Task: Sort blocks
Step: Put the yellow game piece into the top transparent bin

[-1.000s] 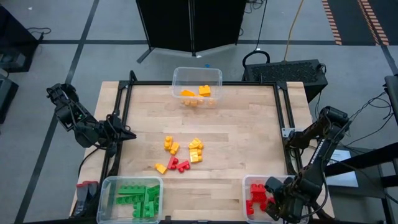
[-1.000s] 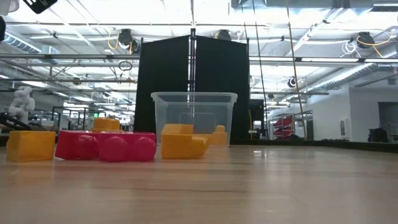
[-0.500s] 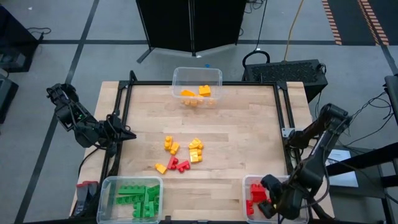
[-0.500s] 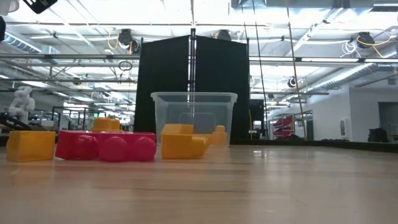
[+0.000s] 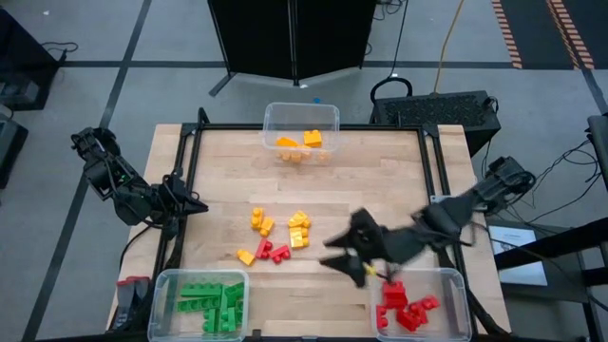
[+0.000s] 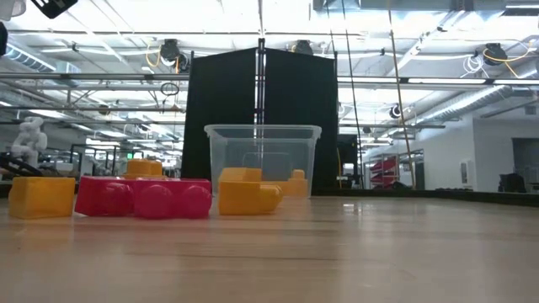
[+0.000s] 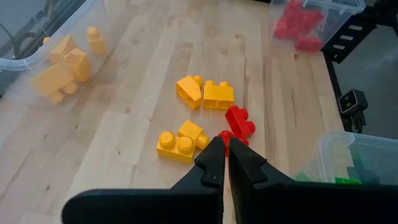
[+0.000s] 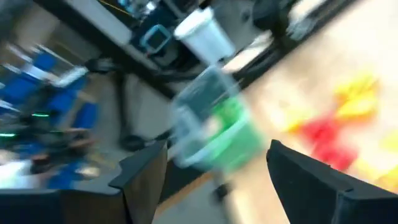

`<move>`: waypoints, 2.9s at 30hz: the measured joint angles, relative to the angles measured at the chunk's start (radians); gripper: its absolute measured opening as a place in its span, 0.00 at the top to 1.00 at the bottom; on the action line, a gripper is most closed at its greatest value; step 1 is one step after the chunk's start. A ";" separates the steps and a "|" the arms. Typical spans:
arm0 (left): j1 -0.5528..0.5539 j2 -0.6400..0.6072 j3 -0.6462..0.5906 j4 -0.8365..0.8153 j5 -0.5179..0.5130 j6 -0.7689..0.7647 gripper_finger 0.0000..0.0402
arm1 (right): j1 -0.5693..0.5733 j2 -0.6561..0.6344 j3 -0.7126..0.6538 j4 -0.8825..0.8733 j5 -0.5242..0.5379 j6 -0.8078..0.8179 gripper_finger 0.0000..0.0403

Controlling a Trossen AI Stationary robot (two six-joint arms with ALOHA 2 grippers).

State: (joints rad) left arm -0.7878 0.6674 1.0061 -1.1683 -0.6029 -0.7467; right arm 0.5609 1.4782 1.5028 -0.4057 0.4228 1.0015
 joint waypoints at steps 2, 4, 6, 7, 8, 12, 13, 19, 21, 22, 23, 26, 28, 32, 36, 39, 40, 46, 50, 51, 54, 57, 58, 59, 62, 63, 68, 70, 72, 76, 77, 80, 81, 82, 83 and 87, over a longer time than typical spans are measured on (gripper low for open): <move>0.000 0.000 0.000 0.000 0.000 -0.001 0.99 | -0.062 0.030 0.000 0.010 -0.004 -0.132 0.34; 0.000 0.000 0.000 0.000 0.000 -0.005 0.99 | -0.120 0.074 0.000 0.030 -0.030 -0.249 0.34; 0.000 0.000 0.000 0.000 0.000 -0.005 0.99 | -0.172 0.123 0.000 0.050 -0.092 -0.336 0.34; 0.000 0.000 0.000 0.000 0.000 -0.005 0.99 | -0.195 0.150 0.000 0.052 -0.120 -0.365 0.34; 0.000 0.000 0.000 0.000 0.000 -0.005 0.99 | -0.217 0.174 0.000 0.044 -0.133 -0.389 0.34; 0.000 0.000 0.000 0.000 0.000 -0.005 0.99 | -0.314 0.240 -0.002 -0.099 -0.140 -0.381 0.34; 0.000 0.000 0.000 0.000 0.000 -0.005 0.99 | -0.340 0.249 -0.002 -0.141 -0.139 -0.377 0.34; 0.000 0.000 0.000 -0.001 0.000 0.001 0.99 | -0.449 0.325 -0.002 -0.242 -0.220 -0.467 0.34; 0.000 0.000 0.000 -0.001 0.000 0.001 0.99 | -0.472 0.353 -0.002 -0.249 -0.221 -0.496 0.34; 0.000 0.000 0.000 -0.001 0.000 0.001 0.99 | -0.482 0.366 -0.002 -0.255 -0.219 -0.507 0.34; 0.000 0.000 0.000 -0.001 0.000 0.001 0.99 | -0.491 0.380 -0.002 -0.260 -0.219 -0.519 0.34; 0.000 0.000 0.000 -0.002 0.000 0.002 0.99 | -0.512 0.421 -0.002 -0.260 -0.237 -0.536 0.34; 0.000 0.000 0.000 -0.002 0.000 0.002 0.99 | -0.522 0.444 -0.002 -0.254 -0.265 -0.556 0.33; 0.000 0.000 0.000 -0.002 0.000 0.002 0.99 | -0.534 0.501 -0.001 -0.258 -0.298 -0.579 0.27; 0.000 0.000 0.000 -0.003 0.000 0.002 0.99 | -0.535 0.536 -0.001 -0.256 -0.299 -0.566 0.18; 0.000 0.000 0.000 -0.003 0.000 0.002 0.99 | -0.539 0.552 -0.001 -0.248 -0.300 -0.543 0.13; 0.000 0.000 0.000 -0.003 0.000 0.002 0.99 | -0.541 0.553 -0.001 -0.249 -0.302 -0.541 0.12; 0.000 0.000 0.000 -0.003 -0.003 0.003 0.99 | -0.551 0.552 -0.001 -0.235 -0.299 -0.550 0.11; 0.000 0.000 0.000 -0.003 -0.005 0.002 0.99 | -0.556 0.576 0.000 -0.176 -0.329 -0.550 0.11; 0.000 0.000 0.000 -0.003 -0.005 0.002 0.99 | -0.557 0.589 0.000 -0.162 -0.348 -0.550 0.11; 0.000 0.000 0.000 -0.002 -0.008 0.002 0.99 | -0.557 0.618 0.001 -0.136 -0.398 -0.542 0.11; 0.000 0.000 0.000 -0.002 -0.008 0.001 0.99 | -0.557 0.653 0.001 -0.147 -0.425 -0.547 0.11; 0.000 0.000 0.000 -0.003 -0.008 0.001 0.99 | -0.556 0.655 0.002 -0.150 -0.428 -0.548 0.11; 0.000 0.000 0.000 -0.003 -0.008 0.001 0.99 | -0.557 0.659 0.002 -0.154 -0.434 -0.546 0.11; 0.000 0.000 0.000 -0.004 -0.008 0.001 0.99 | -0.560 0.662 0.002 -0.156 -0.420 -0.543 0.11; 0.000 -0.001 0.000 -0.004 -0.008 0.001 0.99 | -0.561 0.662 0.004 -0.158 -0.409 -0.544 0.11; 0.000 -0.001 0.000 -0.026 -0.008 0.000 0.99 | -0.564 0.661 0.076 -0.259 -0.363 -0.673 0.11; 0.000 -0.001 0.000 -0.025 -0.008 0.000 0.99 | -0.567 0.660 0.130 -0.276 -0.362 -0.755 0.11; 0.000 -0.001 0.000 -0.025 -0.008 0.000 0.99 | -0.569 0.656 0.170 -0.280 -0.369 -0.825 0.11; 0.000 -0.001 0.000 -0.027 -0.008 0.001 0.99 | -0.581 0.656 0.209 -0.268 -0.376 -0.909 0.11; 0.000 -0.001 0.000 -0.028 -0.008 0.001 0.99 | -0.586 0.656 0.210 -0.265 -0.376 -0.925 0.11; 0.000 -0.001 0.000 -0.028 -0.008 0.001 0.99 | -0.598 0.656 0.211 -0.269 -0.377 -0.976 0.11; 0.000 -0.001 0.000 -0.028 -0.008 0.001 0.99 | -0.601 0.656 0.210 -0.271 -0.389 -0.992 0.11; 0.000 -0.001 0.000 -0.029 -0.008 0.001 0.99 | -0.604 0.656 0.210 -0.270 -0.413 -1.007 0.11; 0.000 -0.001 0.000 -0.029 -0.008 0.001 0.99 | -0.604 0.656 0.210 -0.270 -0.437 -1.013 0.11; 0.000 -0.001 0.000 -0.031 -0.008 0.002 0.99 | -0.594 0.656 0.210 -0.287 -0.522 -1.020 0.11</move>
State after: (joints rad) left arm -0.7876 0.6662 1.0065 -1.1992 -0.6109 -0.7452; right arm -0.0334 2.1345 1.7130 -0.6928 -0.0991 -0.0188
